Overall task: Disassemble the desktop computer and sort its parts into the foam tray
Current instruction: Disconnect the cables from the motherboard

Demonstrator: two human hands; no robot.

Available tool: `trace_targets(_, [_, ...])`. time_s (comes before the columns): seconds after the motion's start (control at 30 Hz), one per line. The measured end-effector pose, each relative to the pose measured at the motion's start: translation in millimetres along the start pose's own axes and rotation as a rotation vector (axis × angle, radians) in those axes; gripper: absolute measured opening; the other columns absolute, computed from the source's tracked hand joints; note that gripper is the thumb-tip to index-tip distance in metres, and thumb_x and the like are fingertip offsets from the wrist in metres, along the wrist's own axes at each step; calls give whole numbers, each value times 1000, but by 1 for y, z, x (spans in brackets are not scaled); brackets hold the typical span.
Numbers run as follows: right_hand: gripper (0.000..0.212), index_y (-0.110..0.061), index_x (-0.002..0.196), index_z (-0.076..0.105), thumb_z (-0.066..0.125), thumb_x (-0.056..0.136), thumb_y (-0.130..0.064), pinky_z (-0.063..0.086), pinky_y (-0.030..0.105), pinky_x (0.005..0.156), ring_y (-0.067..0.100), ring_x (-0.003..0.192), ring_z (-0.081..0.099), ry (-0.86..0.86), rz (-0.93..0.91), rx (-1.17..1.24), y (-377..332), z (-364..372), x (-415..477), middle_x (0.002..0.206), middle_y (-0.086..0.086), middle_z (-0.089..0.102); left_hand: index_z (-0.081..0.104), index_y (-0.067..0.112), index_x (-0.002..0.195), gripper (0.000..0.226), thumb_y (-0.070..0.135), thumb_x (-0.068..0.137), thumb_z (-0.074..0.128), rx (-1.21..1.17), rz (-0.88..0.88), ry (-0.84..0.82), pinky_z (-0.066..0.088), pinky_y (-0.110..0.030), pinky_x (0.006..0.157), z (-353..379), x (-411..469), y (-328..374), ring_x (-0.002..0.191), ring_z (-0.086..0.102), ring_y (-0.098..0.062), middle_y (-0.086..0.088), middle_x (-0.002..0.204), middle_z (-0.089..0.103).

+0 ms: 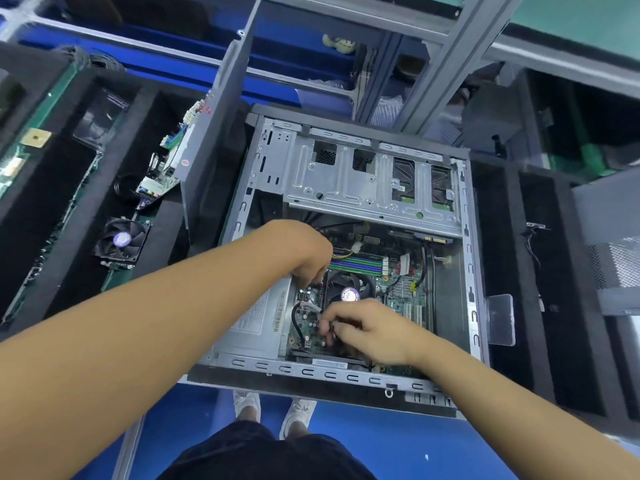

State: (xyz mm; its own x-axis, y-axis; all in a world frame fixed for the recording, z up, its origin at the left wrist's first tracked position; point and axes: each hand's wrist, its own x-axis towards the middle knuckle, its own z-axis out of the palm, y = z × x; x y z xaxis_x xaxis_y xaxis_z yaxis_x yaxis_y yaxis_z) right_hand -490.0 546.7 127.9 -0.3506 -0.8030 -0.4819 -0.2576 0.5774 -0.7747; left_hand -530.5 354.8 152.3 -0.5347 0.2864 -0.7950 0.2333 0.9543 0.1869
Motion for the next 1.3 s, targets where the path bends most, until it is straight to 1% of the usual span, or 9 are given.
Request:
trace_targets(0.1, [37,-17,100,65,40,91,7,44,19,51,10,62,55,68,48,261,-3,-3,0,88,2,69,74,24,104,20,16,87,73,-71,-22,-76,54,-39,93,-3,2,-4,96,65,-14,16,87,59])
trace_targets(0.27, [39,-12,103,66,35,94,11,43,27,46,17,65,52,85,46,455,-1,-8,4,85,4,68,70,28,83,10,19,87,70,-149,22,-115,49,-33,85,-3,9,-15,85,60,-7,19,83,60])
trace_targets(0.4, [28,-5,103,69,42,99,1,46,29,46,21,66,54,114,35,528,5,-16,6,81,9,66,74,21,100,14,23,96,60,-238,93,-108,47,-26,79,-4,12,-23,84,62,-3,11,92,69])
trace_targets(0.63, [16,-24,111,58,61,97,-19,52,22,61,9,70,65,-88,64,106,5,-10,-4,87,-6,75,67,24,117,32,12,97,46,-468,77,103,47,-27,87,-4,8,-42,98,62,-7,10,114,64])
trace_targets(0.8, [23,-31,116,41,53,99,-40,47,32,73,12,81,61,-73,-15,-419,-4,-8,1,100,-12,73,63,7,106,23,5,94,43,-169,-160,142,50,-37,84,4,12,-47,93,61,-24,-7,106,64])
trace_targets(0.87, [17,-31,113,38,48,100,-38,49,35,74,16,83,60,-35,-35,-429,-7,-10,2,99,-11,72,62,5,97,15,9,95,48,-139,-211,159,52,-39,86,7,16,-44,89,62,-26,-10,100,65])
trace_targets(1.0, [4,-34,103,44,46,100,-32,51,34,71,8,74,58,20,-56,-455,-4,-18,2,91,-12,73,64,11,117,26,26,97,58,-184,-251,196,49,-31,87,6,27,-42,102,62,-23,-5,111,67])
trace_targets(1.13, [4,-32,101,49,47,101,-28,48,28,67,-6,62,52,132,-33,-364,4,-20,4,83,-16,72,61,5,101,23,23,102,47,-148,-316,240,45,-31,69,9,42,-38,74,55,-22,-3,74,54])
trace_targets(1.3, [5,-32,97,49,48,100,-29,48,29,65,-1,62,54,213,-14,-286,6,-25,12,76,-16,70,59,5,125,29,11,98,49,-26,-267,204,49,-34,82,10,48,-42,97,61,-25,-10,113,61])
